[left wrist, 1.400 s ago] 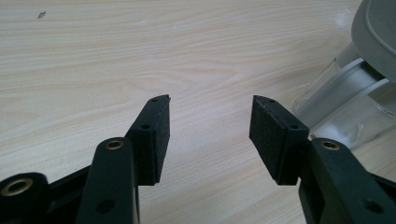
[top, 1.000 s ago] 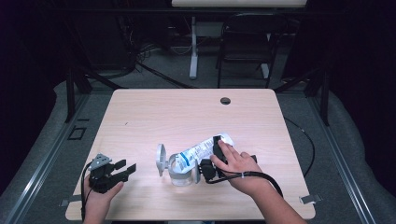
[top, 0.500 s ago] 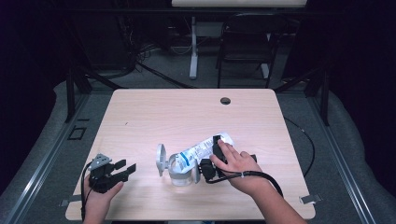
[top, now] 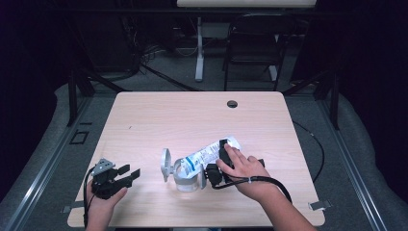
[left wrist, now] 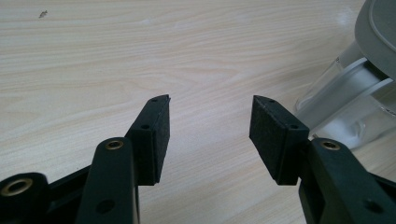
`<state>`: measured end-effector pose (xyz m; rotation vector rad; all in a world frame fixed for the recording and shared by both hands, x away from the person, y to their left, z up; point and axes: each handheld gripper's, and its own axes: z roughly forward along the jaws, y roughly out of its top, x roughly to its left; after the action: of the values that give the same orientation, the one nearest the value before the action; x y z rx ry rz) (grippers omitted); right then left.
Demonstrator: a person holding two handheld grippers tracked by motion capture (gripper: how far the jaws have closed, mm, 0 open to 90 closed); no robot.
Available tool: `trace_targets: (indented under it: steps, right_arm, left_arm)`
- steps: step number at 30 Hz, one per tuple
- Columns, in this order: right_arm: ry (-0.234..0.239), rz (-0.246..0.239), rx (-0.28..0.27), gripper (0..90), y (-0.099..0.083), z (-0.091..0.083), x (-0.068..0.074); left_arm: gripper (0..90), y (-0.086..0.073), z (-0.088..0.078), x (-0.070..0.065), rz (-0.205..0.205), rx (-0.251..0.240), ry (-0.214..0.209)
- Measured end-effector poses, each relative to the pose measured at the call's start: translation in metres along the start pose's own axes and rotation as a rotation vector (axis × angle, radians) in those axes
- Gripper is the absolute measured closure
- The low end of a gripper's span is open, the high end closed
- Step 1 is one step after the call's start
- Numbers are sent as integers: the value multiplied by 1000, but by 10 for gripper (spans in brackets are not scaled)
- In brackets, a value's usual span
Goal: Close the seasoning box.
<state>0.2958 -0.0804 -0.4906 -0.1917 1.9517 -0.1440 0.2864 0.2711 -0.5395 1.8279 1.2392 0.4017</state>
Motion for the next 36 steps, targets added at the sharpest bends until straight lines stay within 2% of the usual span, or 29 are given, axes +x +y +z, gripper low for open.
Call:
trace_targets:
  steps: [20,23,36]
  right_arm:
    - [-5,-11,-2,462,-1,-1,-1]
    - [-6,-10,-2,463,-1,-2,-1]
    - [-10,-20,-5,469,-1,-3,-1]
  left_arm:
    - [486,0,0,1,0,-1,1]
    - [486,0,-1,1,2,14,-3]
    - [486,0,0,0,5,3,2]
